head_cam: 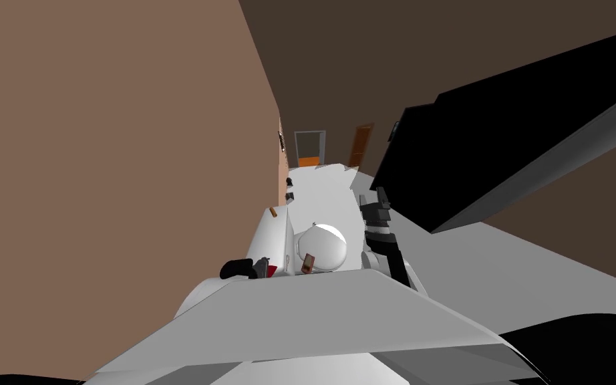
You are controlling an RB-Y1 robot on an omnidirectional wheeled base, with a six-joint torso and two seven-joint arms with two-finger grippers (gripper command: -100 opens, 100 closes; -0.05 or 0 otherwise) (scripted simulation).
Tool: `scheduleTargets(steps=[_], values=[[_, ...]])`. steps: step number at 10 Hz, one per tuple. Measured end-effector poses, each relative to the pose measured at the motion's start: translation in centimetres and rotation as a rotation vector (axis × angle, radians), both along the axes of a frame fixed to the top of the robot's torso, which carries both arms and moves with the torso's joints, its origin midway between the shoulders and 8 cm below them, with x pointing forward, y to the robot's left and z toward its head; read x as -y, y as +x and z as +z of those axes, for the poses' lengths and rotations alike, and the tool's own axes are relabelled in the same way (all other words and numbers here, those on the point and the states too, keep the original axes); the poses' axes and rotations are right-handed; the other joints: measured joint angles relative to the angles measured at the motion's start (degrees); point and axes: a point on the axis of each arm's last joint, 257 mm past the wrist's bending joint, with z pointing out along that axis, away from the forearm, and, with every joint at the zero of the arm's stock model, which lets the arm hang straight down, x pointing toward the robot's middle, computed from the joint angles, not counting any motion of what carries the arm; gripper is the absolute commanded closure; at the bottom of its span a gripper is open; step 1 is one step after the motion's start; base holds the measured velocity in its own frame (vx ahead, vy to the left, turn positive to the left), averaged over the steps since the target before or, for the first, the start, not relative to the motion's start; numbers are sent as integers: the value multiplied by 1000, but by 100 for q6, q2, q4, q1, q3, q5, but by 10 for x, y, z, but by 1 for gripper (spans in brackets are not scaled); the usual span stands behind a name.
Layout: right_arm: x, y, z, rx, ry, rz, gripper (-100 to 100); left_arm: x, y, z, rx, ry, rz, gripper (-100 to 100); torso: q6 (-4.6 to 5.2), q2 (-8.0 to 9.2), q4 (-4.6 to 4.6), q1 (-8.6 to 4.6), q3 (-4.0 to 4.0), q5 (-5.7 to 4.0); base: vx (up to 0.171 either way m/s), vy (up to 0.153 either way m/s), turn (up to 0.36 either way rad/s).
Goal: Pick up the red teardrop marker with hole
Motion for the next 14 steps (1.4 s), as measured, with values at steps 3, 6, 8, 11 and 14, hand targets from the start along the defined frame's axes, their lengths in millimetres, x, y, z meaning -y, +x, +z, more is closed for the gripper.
scheduleTargets(steps=[3, 6, 8, 11, 14], values=[[0, 0, 0, 0, 0, 0, 0, 0, 8, -14, 3, 1, -3, -100, 0, 5, 1, -1, 3, 0, -5, -1, 6], [0, 0, 0, 0, 0, 0, 0, 0, 8, -14, 2, 0, -2, 100, 4, 1, 3, 0, 2, -1, 0, 0, 0], [0, 0, 0, 0, 0, 0, 0, 0, 8, -14, 2, 0, -3, 100, 2, -1, 2, 0, 1, -1, 0, 0, 0], [0, 0, 0, 0, 0, 0, 0, 0, 7, -11, 4, 0, -3, 100, 2, -1, 3, 0, 1, -2, 4, 0, -10], [0, 0, 0, 0, 0, 0, 0, 0, 1, 0, 4, 0, 0, 0, 1, -1, 1, 0, 0, 0, 3, 0, -3]])
